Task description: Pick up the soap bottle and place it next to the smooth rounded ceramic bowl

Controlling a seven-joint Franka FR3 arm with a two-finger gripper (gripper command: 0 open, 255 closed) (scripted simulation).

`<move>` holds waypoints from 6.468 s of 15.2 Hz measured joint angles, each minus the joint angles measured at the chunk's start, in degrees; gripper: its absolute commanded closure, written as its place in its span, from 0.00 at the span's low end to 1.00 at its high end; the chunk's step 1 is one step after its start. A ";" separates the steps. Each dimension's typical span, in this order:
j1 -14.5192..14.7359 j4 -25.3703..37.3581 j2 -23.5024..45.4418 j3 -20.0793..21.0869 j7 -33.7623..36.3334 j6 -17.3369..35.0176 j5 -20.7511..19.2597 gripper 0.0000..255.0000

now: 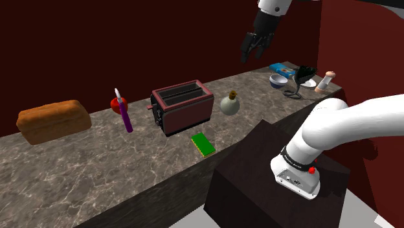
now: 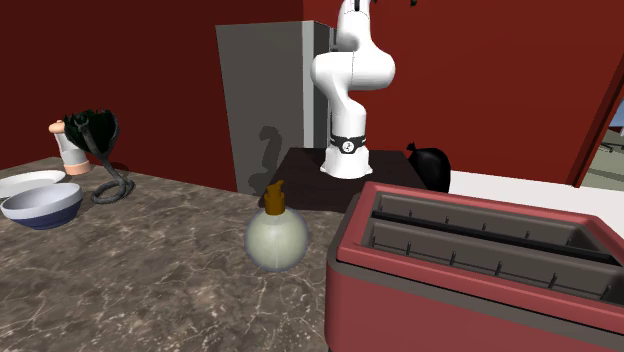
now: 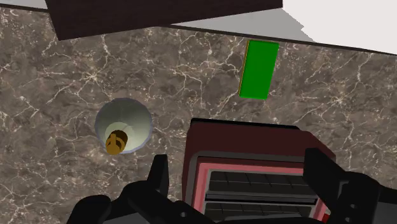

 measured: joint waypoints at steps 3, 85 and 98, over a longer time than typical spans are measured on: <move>-0.41 -1.43 0.74 -0.51 -0.52 1.83 -0.44 0.00; -9.27 4.18 34.09 -10.85 -9.22 24.01 -7.17 1.00; -9.20 11.91 31.73 -10.59 -9.24 13.94 -7.21 1.00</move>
